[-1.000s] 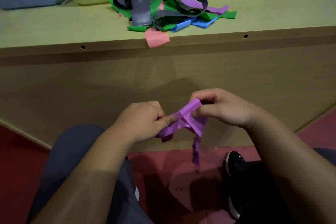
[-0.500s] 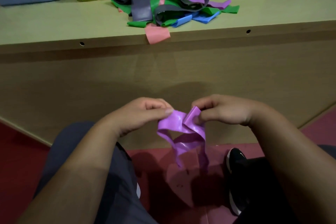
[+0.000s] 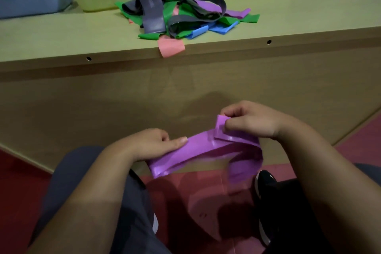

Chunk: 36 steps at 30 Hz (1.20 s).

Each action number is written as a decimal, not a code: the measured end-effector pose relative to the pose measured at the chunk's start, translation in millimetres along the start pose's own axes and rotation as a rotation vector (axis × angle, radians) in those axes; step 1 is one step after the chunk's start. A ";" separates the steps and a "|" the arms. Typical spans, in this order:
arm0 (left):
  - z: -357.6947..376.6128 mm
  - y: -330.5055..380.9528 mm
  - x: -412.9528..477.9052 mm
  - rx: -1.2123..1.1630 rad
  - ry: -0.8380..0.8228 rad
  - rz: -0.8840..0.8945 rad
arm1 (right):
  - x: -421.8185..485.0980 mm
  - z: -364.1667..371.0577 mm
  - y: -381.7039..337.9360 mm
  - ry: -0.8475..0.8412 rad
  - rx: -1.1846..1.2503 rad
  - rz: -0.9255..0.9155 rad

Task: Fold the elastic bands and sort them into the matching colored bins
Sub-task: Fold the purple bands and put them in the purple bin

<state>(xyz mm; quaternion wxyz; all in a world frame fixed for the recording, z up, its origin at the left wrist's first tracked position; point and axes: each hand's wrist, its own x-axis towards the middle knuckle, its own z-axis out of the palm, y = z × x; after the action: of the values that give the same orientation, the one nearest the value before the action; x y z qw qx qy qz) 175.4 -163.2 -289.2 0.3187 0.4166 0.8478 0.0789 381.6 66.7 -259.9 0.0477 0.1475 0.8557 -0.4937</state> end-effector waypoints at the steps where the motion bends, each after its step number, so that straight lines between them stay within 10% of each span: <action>1: 3.0 -1.2 2.7 0.058 -0.012 -0.065 | -0.6 0.8 -0.2 -0.007 -0.063 0.021; 10: 15.0 7.7 13.1 -0.073 0.233 0.137 | 1.2 15.9 -11.9 -0.029 0.255 0.016; 19: 22.7 33.7 12.3 -0.887 0.391 0.221 | 15.0 33.8 -8.0 0.071 0.565 0.012; 36: 8.7 21.4 11.5 -0.751 0.545 0.252 | 17.8 44.5 -4.3 0.033 0.379 -0.073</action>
<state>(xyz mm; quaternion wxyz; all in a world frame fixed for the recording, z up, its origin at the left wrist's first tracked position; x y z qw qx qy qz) 189.5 -142.0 -292.9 0.2013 0.3363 0.7561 0.5240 360.5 30.1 -282.9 -0.0131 0.1310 0.7528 -0.6449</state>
